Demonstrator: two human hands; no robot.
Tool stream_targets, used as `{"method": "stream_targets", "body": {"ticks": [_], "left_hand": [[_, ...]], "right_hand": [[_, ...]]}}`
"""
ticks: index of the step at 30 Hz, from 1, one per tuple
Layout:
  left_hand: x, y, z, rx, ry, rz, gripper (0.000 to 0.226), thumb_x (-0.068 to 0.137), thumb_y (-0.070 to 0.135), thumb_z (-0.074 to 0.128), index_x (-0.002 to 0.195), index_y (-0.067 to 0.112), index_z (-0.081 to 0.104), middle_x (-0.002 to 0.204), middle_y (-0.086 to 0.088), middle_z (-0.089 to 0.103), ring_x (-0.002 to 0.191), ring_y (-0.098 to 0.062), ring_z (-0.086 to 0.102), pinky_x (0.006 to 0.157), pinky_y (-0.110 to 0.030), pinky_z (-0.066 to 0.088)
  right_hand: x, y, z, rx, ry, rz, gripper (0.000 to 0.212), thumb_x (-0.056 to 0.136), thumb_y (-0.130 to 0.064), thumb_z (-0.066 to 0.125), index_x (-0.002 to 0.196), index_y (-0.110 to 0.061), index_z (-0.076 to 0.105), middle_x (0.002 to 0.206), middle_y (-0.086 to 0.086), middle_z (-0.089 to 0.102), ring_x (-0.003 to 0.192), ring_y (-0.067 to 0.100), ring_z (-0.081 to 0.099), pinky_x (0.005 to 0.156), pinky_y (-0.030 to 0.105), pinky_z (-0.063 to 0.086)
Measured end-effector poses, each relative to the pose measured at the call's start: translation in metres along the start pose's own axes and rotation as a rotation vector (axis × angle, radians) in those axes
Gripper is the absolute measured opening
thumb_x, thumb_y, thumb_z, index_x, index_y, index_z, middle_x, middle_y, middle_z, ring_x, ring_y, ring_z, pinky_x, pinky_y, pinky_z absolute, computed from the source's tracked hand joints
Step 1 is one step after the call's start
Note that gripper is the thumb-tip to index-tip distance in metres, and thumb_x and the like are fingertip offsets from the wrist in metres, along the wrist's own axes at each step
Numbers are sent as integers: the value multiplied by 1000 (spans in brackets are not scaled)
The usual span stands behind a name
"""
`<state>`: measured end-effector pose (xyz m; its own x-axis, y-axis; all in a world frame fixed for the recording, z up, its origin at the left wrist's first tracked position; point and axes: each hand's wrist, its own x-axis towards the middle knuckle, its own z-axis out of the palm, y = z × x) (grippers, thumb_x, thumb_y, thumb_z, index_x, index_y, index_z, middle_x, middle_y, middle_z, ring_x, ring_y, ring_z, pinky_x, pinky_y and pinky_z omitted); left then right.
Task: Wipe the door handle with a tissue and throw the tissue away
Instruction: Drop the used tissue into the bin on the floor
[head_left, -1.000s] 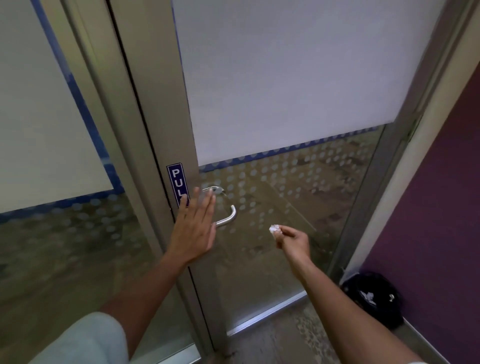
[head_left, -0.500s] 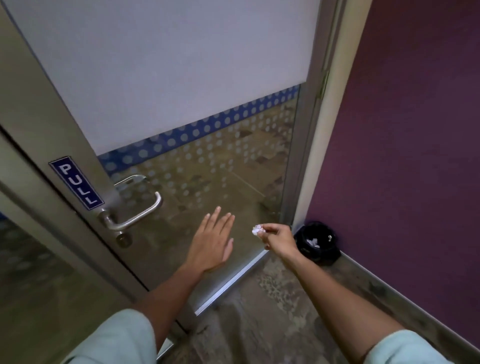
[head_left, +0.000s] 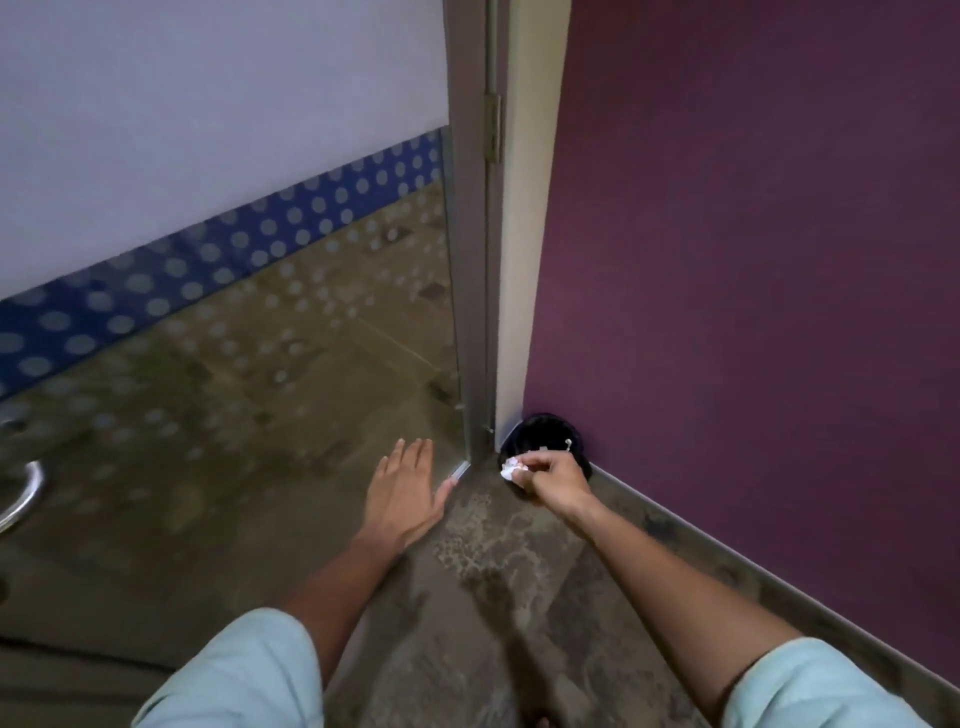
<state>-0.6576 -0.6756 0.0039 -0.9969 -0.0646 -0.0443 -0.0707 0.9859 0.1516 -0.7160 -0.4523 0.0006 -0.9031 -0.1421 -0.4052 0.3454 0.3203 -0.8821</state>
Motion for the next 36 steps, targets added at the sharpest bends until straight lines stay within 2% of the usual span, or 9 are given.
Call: {"method": "stream_targets", "body": {"ticks": [2,4,7,11,18,22,24,29,36], "left_hand": [[16,19,6,-10,-34,20,72,100,54,39,156,10,29,161,-10,34,152,-29,24,123,-41,23],[31,36,13,-16,-67,38,69,100,49,44,156,11,29,161,-9,34,152,-29,24,123,-41,23],[53,55,26,-17,-124,62,68,99,47,46,155,13,30,161,-9,35,151,-29,26,123,-40,23],[90,70,45,2,-159,92,69,97,48,47,155,12,32,160,-10,36,150,-30,28,123,-41,25],[171,87,66,-17,-224,173,75,99,45,45,160,14,14,167,-11,16,155,-32,7,126,-46,17],[217,91,79,-76,-254,193,70,93,37,48,154,8,33,161,-16,32,150,-37,25,119,-54,30],[241,87,93,-57,-285,220,70,88,36,52,150,6,41,156,-19,40,146,-40,34,113,-56,38],[283,85,114,-127,-380,203,70,97,31,49,158,11,20,164,-14,21,153,-34,14,123,-50,22],[322,73,136,-76,-426,192,71,96,32,51,157,11,22,163,-13,25,152,-35,17,122,-49,23]], "right_hand": [[11,3,-19,2,28,11,21,81,-19,79,102,-18,79,95,-13,72,81,-4,64,64,8,47],[25,10,-35,-1,61,46,19,81,-21,78,100,-20,78,98,-12,73,81,1,67,62,15,47],[45,20,-51,-14,91,105,17,81,-19,76,98,-22,77,88,-5,74,65,7,62,54,21,48],[76,32,-63,-12,137,172,21,76,-21,78,97,-21,78,88,-3,76,66,11,65,63,28,55],[137,31,-81,65,196,278,18,82,-11,74,100,-14,73,74,8,68,64,17,57,55,26,46],[178,24,-90,60,220,330,13,81,-8,73,88,-19,70,71,5,67,59,17,56,52,26,45],[204,26,-92,47,262,368,12,77,-9,75,86,-17,72,75,6,71,60,19,60,56,29,50],[262,35,-94,19,336,456,7,71,-17,74,76,-18,69,79,7,74,68,25,68,75,43,62],[345,42,-102,25,450,523,14,63,-22,78,63,-14,66,75,11,73,71,31,71,70,43,61]]}}
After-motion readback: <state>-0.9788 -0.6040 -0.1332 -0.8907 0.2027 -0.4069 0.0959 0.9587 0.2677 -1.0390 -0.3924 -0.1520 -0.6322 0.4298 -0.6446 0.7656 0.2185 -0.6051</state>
